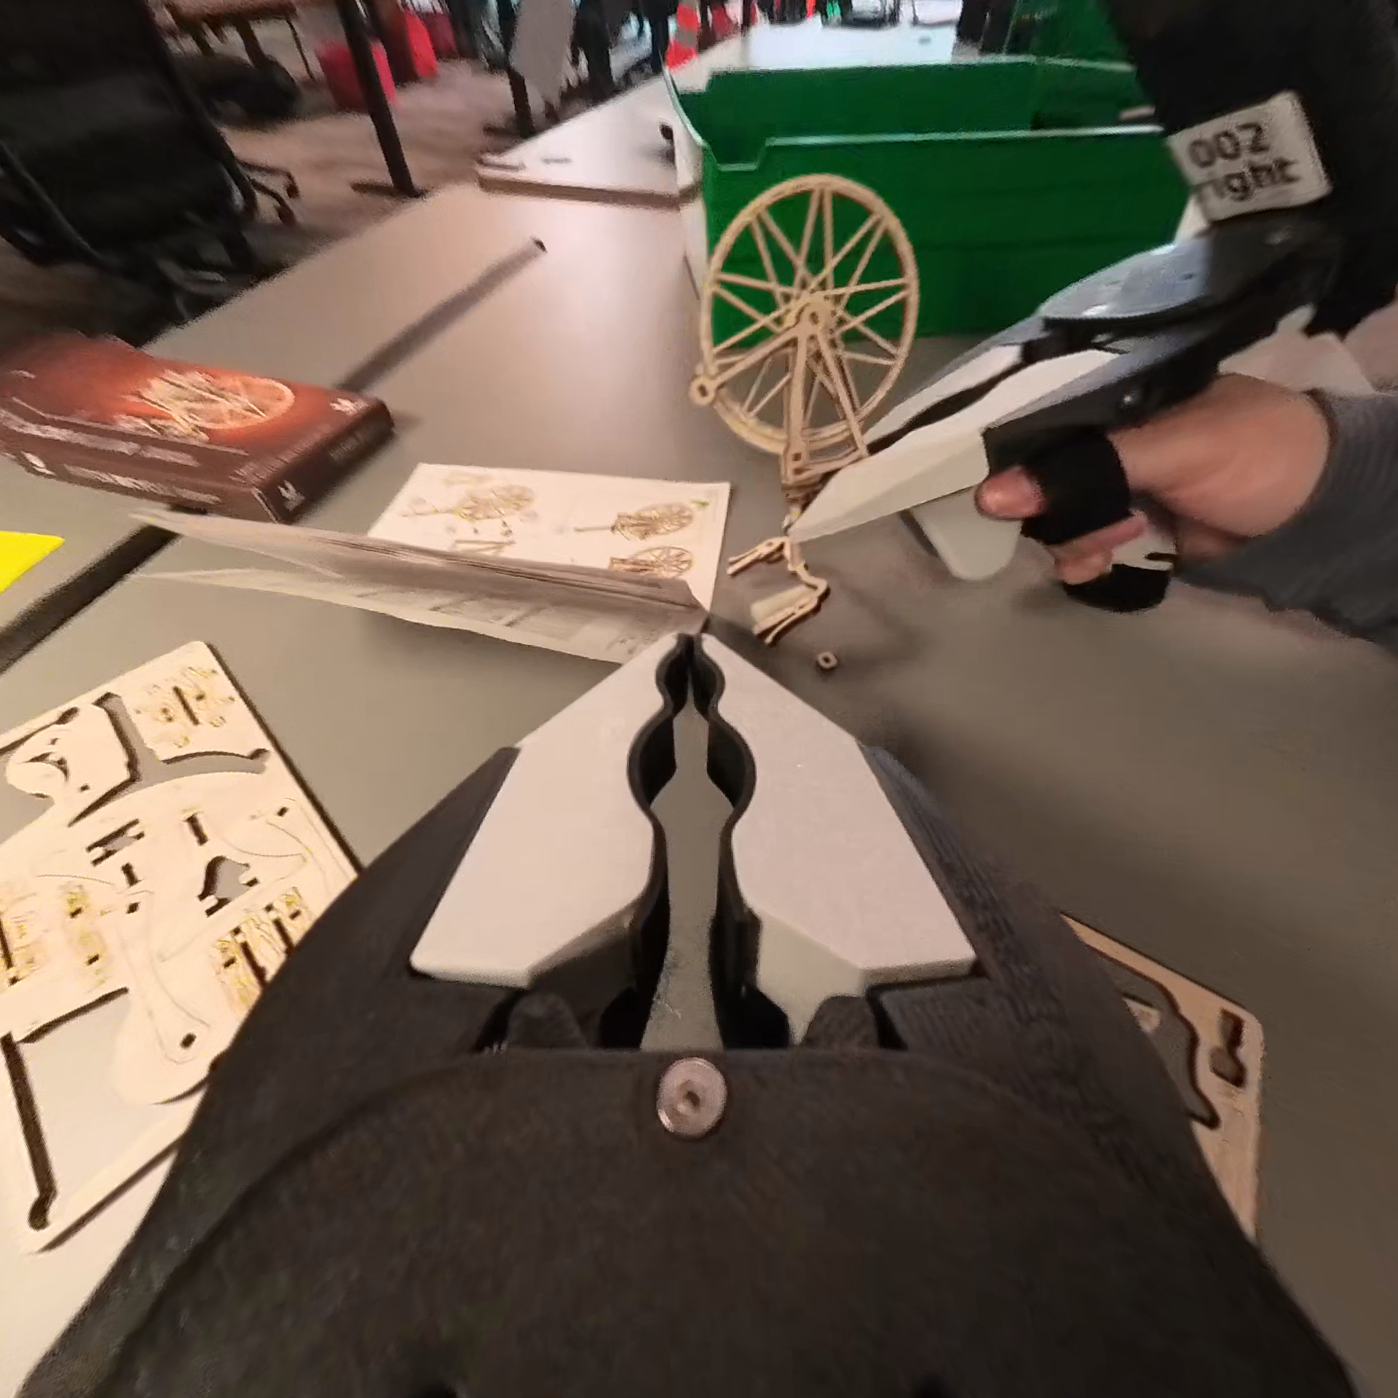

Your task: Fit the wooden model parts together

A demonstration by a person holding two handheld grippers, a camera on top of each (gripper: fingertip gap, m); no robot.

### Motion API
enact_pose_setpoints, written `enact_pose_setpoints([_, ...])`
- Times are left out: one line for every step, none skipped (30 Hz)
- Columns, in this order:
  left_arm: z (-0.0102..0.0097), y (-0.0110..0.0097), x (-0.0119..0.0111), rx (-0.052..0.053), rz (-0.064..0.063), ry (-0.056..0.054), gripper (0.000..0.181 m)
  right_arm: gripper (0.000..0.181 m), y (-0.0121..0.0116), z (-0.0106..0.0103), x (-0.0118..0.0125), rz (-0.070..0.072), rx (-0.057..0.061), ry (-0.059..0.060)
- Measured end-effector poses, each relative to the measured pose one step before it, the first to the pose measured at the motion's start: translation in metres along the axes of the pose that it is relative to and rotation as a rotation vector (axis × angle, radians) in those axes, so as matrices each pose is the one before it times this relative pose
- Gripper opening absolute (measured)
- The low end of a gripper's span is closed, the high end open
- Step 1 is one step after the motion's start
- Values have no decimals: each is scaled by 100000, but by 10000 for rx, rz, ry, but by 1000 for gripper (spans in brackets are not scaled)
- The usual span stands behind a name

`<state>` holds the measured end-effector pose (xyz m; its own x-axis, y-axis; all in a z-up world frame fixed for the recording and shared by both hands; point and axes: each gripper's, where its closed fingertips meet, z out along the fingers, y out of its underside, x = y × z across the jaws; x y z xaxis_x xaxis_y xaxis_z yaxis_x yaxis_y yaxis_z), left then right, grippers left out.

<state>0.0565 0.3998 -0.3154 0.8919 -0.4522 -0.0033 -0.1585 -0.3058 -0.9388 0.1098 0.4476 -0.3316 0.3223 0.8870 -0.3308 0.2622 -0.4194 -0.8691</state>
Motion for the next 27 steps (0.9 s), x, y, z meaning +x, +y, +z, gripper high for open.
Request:
enact_pose_setpoints([-50, -55, -124, 153, 137, -134, 0, 1, -294, -363, 199, -257, 200, 375])
enact_pose_setpoints([55, 93, 40, 35, 146, -51, 0, 1, -166, -341, 178, -253, 130, 340])
enact_pose_setpoints([144, 173, 273, -79, 72, 113, 0, 1, -6, -307, 113, -209, 51, 259])
enact_pose_setpoints([182, 190, 583, -174, -44, 333, 0, 1, 217, -237, -60, -137, -75, 127])
enact_pose_setpoints([187, 119, 850, -200, -109, 519, 0, 1, 118, -263, -67, -128, -1, 121])
enact_pose_setpoints([224, 88, 1350, -208, -157, 826, 0, 1, -177, -383, 66, -206, 186, 203])
enact_pose_setpoints([348, 191, 1502, -270, -196, 877, 0, 1, -398, -528, 308, -267, 294, 312])
enact_pose_setpoints([555, 386, 937, -370, -167, 438, 0, 1, -560, -624, 462, -255, 372, 320])
enact_pose_setpoints([761, 575, 318, -523, 24, -6, 0, 1, -722, -679, 464, -183, 481, 233])
enact_pose_setpoints([860, 490, -222, -514, 266, -393, 8, 1, -692, -677, 543, -140, 471, 203])
enact_pose_setpoints([840, 436, -395, -496, 437, -525, 15, 1, -627, -646, 487, -188, 444, 107])
enact_pose_setpoints([765, 464, -255, -491, 469, -409, 20, 1, -563, -615, 444, -223, 442, 79])
enact_pose_setpoints([650, 481, -410, -443, 303, -457, 24, 1, -411, -598, 677, -274, 379, 225])
enact_pose_setpoints([413, 89, -236, -158, 161, -284, 27, 1, -320, -547, 732, -341, 352, 257])
enact_pose_setpoints([30, -329, -178, 140, -25, -151, 27, 1, -287, -468, 599, -295, 363, 156])
enact_pose_setpoints([49, -128, -146, 21, -95, -54, 27, 1, -193, -383, 475, -165, 309, 76])
enact_pose_setpoints([86, 1, 7, -9, -113, 74, 27, 1, -81, -281, 459, -70, 219, 60])
enact_pose_setpoints([128, 172, 19, -106, -102, 94, 27, 1, -86, -200, 497, -37, 181, 73])
enact_pose_setpoints([96, 44, 49, -66, -86, 131, 26, 1, -145, -132, 444, -44, 184, 49])
enact_pose_setpoints([71, -25, 129, -28, -39, 193, 24, 1, -169, -73, 369, -63, 171, 15])
enact_pose_setpoints([81, -27, 142, -23, -60, 213, 23, 1, -112, -36, 291, -97, 121, -6])
enact_pose_setpoints([76, -32, 114, -30, -119, 235, 21, 1, -1, -15, 231, -116, 56, -13])
enact_pose_setpoints([86, -26, 116, -30, -152, 251, 20, 1, 103, -13, 175, -85, -1, -31])
enact_pose_setpoints([55, -55, -37, -1, -151, 136, 20, 1, 109, -24, 116, -29, -18, -47])
enact_pose_setpoints([34, -52, -132, -2, -77, 40, 18, 1, 21, -67, 107, 13, 19, -36])
enact_pose_setpoints([58, -55, -96, -5, -31, 21, 15, 1, -53, -83, 90, 21, 53, -41])
enact_pose_setpoints([96, -81, 1, -13, -21, 55, 14, 1, -71, -79, 55, 8, 49, -54])
